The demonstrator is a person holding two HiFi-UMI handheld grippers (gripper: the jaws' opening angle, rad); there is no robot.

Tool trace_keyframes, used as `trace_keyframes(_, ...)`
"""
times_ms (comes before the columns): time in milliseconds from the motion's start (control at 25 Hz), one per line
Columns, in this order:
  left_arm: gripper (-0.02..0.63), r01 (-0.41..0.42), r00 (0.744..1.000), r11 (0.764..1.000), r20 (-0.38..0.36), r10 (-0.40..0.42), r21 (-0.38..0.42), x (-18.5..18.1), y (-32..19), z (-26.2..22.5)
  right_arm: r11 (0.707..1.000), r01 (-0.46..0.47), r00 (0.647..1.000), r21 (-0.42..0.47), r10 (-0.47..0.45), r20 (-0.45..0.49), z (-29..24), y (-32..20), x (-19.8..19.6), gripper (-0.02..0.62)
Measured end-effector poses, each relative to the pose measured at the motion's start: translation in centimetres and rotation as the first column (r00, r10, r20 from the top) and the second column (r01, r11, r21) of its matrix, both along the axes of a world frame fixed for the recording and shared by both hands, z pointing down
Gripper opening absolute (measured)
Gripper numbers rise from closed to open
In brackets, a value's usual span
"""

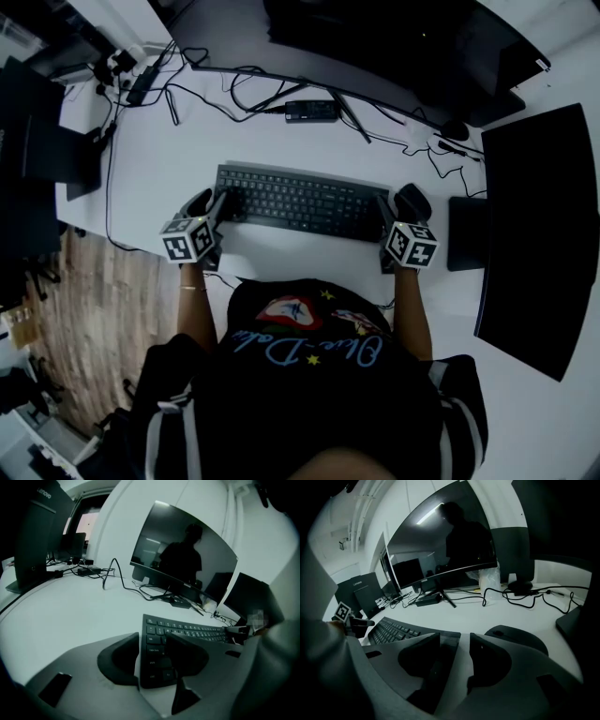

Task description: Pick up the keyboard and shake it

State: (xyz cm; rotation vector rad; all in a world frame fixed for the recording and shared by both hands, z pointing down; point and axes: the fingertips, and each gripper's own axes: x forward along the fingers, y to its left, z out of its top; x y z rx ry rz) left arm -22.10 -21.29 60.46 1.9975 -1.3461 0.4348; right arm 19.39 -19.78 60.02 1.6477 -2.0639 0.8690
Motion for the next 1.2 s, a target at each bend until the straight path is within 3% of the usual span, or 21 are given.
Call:
trace_keyframes(80, 0.155, 0.014, 1.0, 0.999, -0.016, -0.014, 0.043, -0.1, -0.5, -1.3, 1.0, -0.019, 1.0, 0.017, 0.019, 0.002, -0.6, 0.2, 0.5, 0.175)
trace_keyframes(160, 0.084, 0.014, 1.0, 0.996, -0.02, -0.012, 0.086, 0.1, -0.9, -2.5, 0.999, -0.03, 1.0, 0.038, 0.03, 0.006, -1.4, 0.4, 0.6, 0.171)
trace_keyframes(320, 0.015, -0.023, 0.999, 0.986, -0.026, 0.028, 0.164, 1.7, -1.2, -4.8, 0.993, -0.051, 0.999, 0.105, 0.051, -0.002, -3.4, 0.7, 0.5, 0.072)
trace_keyframes(360, 0.012, -0.043, 0.999, 0.982, -0.026, 0.048, 0.185, 2.4, -1.2, -5.5, 0.99, -0.057, 0.998, 0.132, 0.059, -0.005, -4.2, 0.7, 0.5, 0.033)
trace_keyframes(560, 0.006, -0.141, 0.985, 0.952, -0.058, 0.163, 0.272, 6.7, -0.3, -9.3, 0.966, -0.046, 0.999, 0.254, 0.042, 0.023, -8.2, 1.1, -0.8, 0.009)
trace_keyframes(680, 0.006, -0.196, 0.976, 0.929, -0.035, 0.217, 0.315, 8.9, 0.6, -11.1, 0.954, -0.024, 0.999, 0.298, 0.013, 0.038, -10.0, 1.5, -1.9, 0.003)
trace_keyframes(880, 0.006, -0.241, 0.967, 0.887, 0.022, 0.253, 0.393, 11.2, 1.6, -14.0, 0.926, 0.004, 0.998, 0.378, -0.024, 0.05, -13.6, 2.4, -3.4, 0.002)
trace_keyframes(1080, 0.006, -0.268, 0.953, 0.84, 0.004, 0.302, 0.472, 13.1, 2.5, -16.8, 0.891, 0.045, 0.997, 0.453, -0.069, 0.038, -17.0, 2.9, -4.8, 0.002)
trace_keyframes(1200, 0.006, -0.279, 0.948, 0.827, 0.005, 0.317, 0.488, 13.6, 3.0, -17.4, 0.883, 0.057, 0.996, 0.466, -0.081, 0.032, -17.7, 3.3, -5.3, 0.0)
